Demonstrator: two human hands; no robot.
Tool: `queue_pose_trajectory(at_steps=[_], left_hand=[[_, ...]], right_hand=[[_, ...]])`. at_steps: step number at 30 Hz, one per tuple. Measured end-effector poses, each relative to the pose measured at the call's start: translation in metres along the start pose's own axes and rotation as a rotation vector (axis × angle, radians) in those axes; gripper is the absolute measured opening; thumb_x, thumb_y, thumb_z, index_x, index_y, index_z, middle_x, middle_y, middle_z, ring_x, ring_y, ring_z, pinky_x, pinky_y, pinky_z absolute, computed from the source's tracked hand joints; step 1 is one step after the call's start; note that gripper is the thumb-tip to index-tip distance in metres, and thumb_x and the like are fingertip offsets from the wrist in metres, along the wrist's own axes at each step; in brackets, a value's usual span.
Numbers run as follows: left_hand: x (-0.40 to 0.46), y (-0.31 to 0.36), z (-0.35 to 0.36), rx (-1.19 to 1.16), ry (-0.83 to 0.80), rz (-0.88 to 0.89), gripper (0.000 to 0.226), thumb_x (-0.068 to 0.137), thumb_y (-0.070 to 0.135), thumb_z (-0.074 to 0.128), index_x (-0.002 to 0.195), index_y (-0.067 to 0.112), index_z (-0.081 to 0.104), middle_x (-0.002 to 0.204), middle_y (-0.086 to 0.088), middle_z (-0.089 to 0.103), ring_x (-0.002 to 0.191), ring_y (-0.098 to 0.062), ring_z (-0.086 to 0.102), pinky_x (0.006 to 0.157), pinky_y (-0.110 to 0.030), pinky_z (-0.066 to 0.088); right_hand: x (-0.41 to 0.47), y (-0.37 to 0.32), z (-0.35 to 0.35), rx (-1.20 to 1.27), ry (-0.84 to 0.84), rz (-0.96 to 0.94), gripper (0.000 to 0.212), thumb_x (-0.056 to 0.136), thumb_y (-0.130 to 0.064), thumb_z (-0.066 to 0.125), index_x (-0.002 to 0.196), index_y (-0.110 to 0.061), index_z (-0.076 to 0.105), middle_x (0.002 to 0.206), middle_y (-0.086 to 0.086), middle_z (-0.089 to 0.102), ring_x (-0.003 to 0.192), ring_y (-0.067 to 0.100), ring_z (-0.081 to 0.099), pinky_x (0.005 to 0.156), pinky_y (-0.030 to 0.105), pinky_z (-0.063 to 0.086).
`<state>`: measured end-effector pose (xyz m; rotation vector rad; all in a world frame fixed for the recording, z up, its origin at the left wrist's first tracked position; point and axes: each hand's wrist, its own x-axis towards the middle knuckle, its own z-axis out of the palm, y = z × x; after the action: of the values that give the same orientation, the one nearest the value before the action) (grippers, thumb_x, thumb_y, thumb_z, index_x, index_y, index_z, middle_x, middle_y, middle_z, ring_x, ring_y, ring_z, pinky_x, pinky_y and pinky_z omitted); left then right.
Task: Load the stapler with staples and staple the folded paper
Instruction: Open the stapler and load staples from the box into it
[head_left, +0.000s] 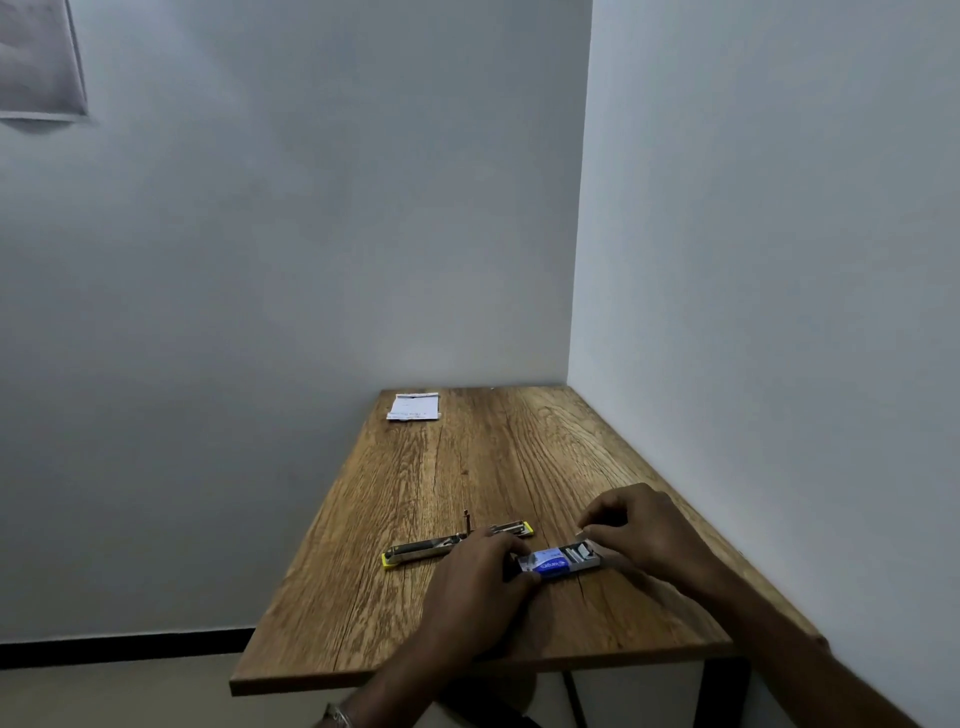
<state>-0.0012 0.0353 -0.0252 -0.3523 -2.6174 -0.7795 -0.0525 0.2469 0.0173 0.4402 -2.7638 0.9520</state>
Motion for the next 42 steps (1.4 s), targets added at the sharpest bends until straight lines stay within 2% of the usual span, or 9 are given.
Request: queue_pose_trajectory(at_steps=[7,10,12,18,25,28,32,37,42], left_hand=[[0.001,0.000,-0.002,-0.062,-0.002,-0.010,0.042,0.087,0.044,0.066,0.127,0.031,0.059,0.119,0.015,0.060,0.103,-0.001,0.054,0.089,-0.023,0.048],[0.000,0.005,-0.008,-0.204,0.139,-0.011,0.023,0.086,0.039,0.069,0.108,0.034,0.066,0.095,0.020,0.064,0.086,0.006,0.056,0.073,-0.012,0.043],[-0.002,0.004,-0.013,-0.254,0.240,-0.001,0.011,0.087,0.033,0.070,0.096,0.038,0.066,0.084,0.020,0.064,0.082,0.004,0.058,0.068,-0.015,0.047],[0.000,-0.031,-0.039,-0.127,0.383,-0.074,0.012,0.087,0.023,0.071,0.094,0.032,0.068,0.087,0.019,0.065,0.079,0.003,0.058,0.063,-0.016,0.045],[0.004,-0.051,-0.047,-0.103,0.342,-0.169,0.014,0.089,0.026,0.069,0.089,0.038,0.063,0.086,0.019,0.062,0.081,0.003,0.056,0.065,-0.014,0.041],[0.004,-0.051,-0.044,-0.068,0.318,-0.152,0.009,0.089,0.028,0.069,0.092,0.035,0.066,0.086,0.022,0.060,0.082,0.007,0.054,0.064,-0.011,0.038],[0.003,-0.054,-0.043,-0.071,0.319,-0.157,0.009,0.089,0.029,0.069,0.093,0.035,0.066,0.085,0.024,0.058,0.082,0.009,0.053,0.063,-0.010,0.035],[0.003,-0.057,-0.040,-0.014,0.287,-0.153,0.011,0.089,0.033,0.068,0.100,0.034,0.067,0.096,0.021,0.058,0.089,0.002,0.052,0.073,-0.017,0.043],[0.003,-0.059,-0.038,0.077,0.193,-0.153,0.023,0.092,0.037,0.063,0.114,0.031,0.067,0.112,0.017,0.063,0.098,-0.002,0.058,0.089,-0.030,0.053]], right_hand=[[-0.003,0.003,0.000,0.231,0.004,0.020,0.020,0.091,-0.011,0.069,0.094,-0.029,0.079,0.084,-0.013,0.076,0.078,-0.005,0.069,0.060,0.009,0.048],[-0.003,-0.003,0.002,0.368,0.001,0.007,0.021,0.087,-0.009,0.075,0.088,-0.030,0.078,0.083,-0.015,0.078,0.082,-0.003,0.072,0.061,0.008,0.052],[-0.001,-0.006,0.004,0.354,0.029,-0.026,0.017,0.088,-0.010,0.074,0.090,-0.027,0.079,0.081,-0.014,0.078,0.079,0.001,0.073,0.062,0.011,0.054],[0.019,-0.025,0.012,0.356,0.006,-0.097,0.013,0.091,-0.010,0.070,0.096,-0.018,0.078,0.079,-0.003,0.078,0.074,0.010,0.075,0.064,0.017,0.057],[0.044,-0.050,0.036,0.876,-0.182,0.113,0.019,0.084,0.009,0.071,0.095,-0.006,0.078,0.091,0.012,0.080,0.085,0.021,0.078,0.068,0.025,0.061],[0.050,-0.054,0.048,0.607,-0.119,0.039,0.014,0.084,-0.004,0.076,0.096,-0.011,0.078,0.087,0.006,0.079,0.077,0.018,0.076,0.071,0.031,0.063],[0.053,-0.059,0.060,0.196,-0.089,-0.111,0.013,0.087,-0.014,0.076,0.100,-0.013,0.078,0.095,0.000,0.078,0.080,0.004,0.072,0.071,0.017,0.057],[0.054,-0.058,0.062,0.104,-0.159,-0.154,0.009,0.086,-0.013,0.076,0.094,-0.017,0.079,0.088,-0.009,0.074,0.070,-0.004,0.070,0.059,0.010,0.053],[0.056,-0.052,0.059,0.150,-0.244,-0.099,0.008,0.086,-0.012,0.076,0.093,-0.016,0.079,0.086,-0.007,0.076,0.073,0.001,0.073,0.062,0.013,0.055]])
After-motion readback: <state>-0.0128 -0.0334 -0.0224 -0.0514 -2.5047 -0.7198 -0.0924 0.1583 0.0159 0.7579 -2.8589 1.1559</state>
